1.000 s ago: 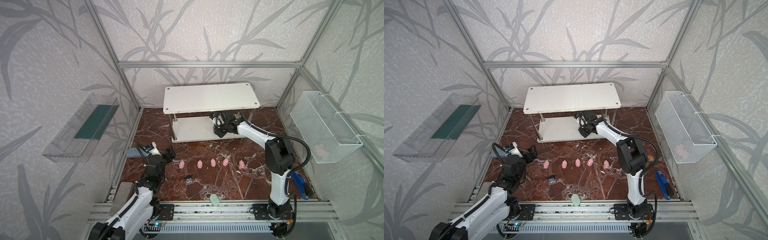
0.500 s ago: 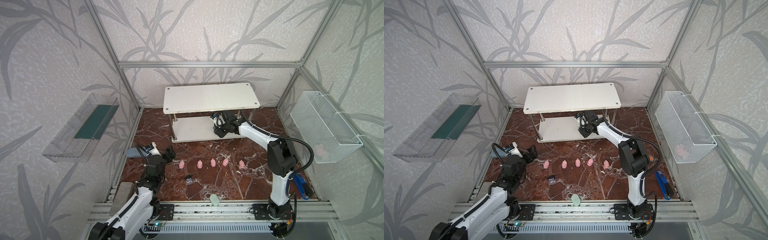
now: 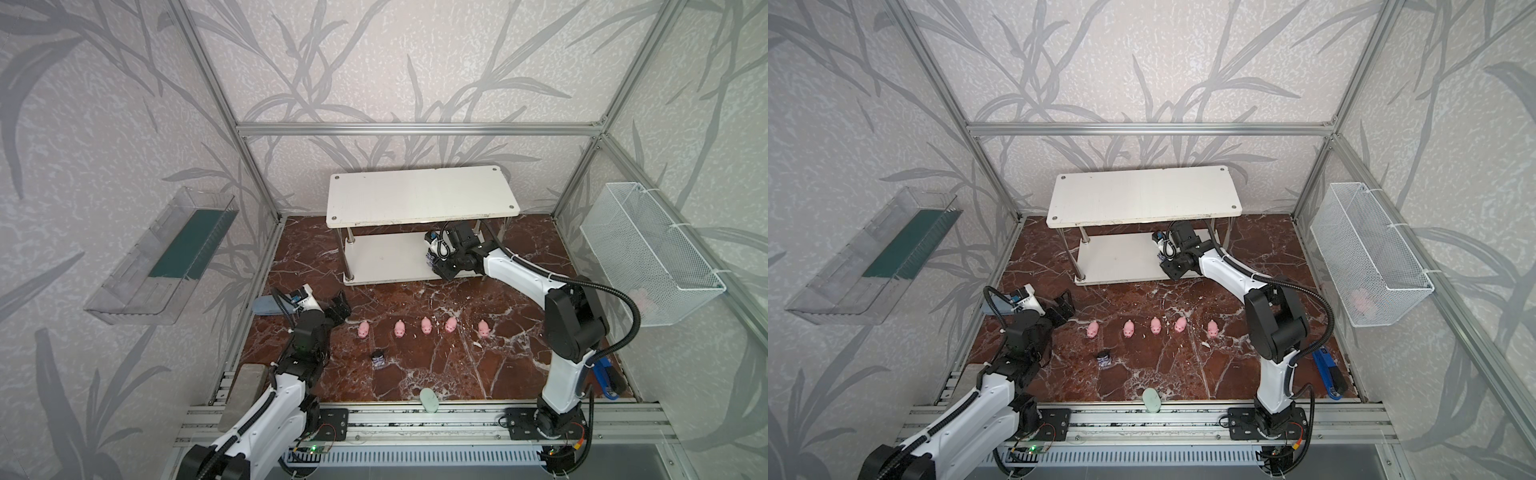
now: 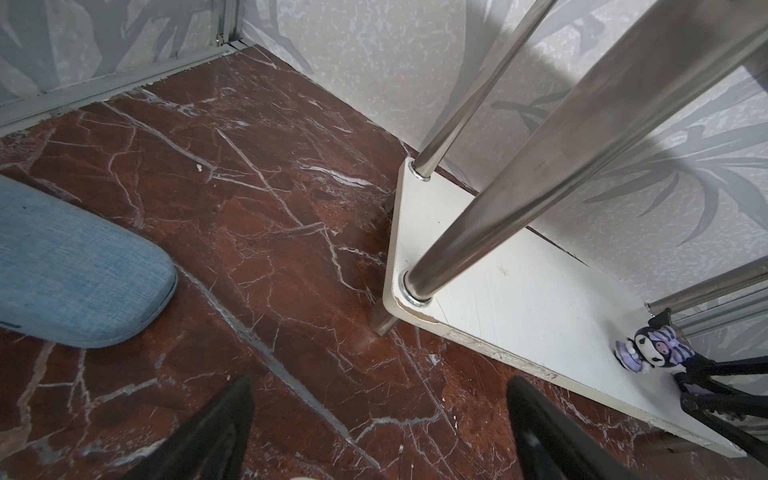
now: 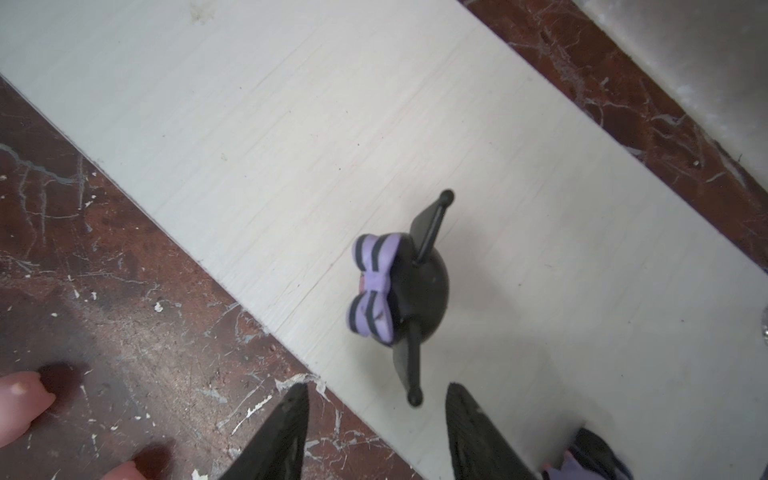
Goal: Place and organize the plastic toys onto the shelf
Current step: 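Open the right gripper to release the black figure on the shelf, then raise the open right gripper away from the black figure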
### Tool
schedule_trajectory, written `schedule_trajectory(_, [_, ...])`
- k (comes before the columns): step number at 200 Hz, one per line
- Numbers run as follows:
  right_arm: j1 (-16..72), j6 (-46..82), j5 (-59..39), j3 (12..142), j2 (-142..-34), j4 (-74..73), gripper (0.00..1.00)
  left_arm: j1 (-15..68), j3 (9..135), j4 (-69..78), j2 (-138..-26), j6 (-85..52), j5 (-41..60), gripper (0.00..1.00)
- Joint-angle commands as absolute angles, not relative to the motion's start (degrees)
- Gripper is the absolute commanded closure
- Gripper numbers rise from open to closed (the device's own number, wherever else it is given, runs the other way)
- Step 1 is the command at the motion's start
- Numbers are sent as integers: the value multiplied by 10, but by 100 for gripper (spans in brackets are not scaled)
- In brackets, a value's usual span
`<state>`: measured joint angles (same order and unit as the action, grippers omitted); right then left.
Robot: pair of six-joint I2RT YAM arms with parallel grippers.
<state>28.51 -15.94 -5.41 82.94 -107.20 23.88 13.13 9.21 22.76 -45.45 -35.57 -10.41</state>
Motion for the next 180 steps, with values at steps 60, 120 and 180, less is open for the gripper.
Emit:
schedule_trajectory(60, [290,-129,-76,723,-950,176,46,132,90,237,-457,-358,-114,7])
schedule_trajectory(120, [314,-6,-67,568,-882,13,100,132,89,255,-478,-360,-112,7])
schedule_trajectory(180, [314,38,-53,592,-953,-50,100,132,87,259,-482,-360,-112,7])
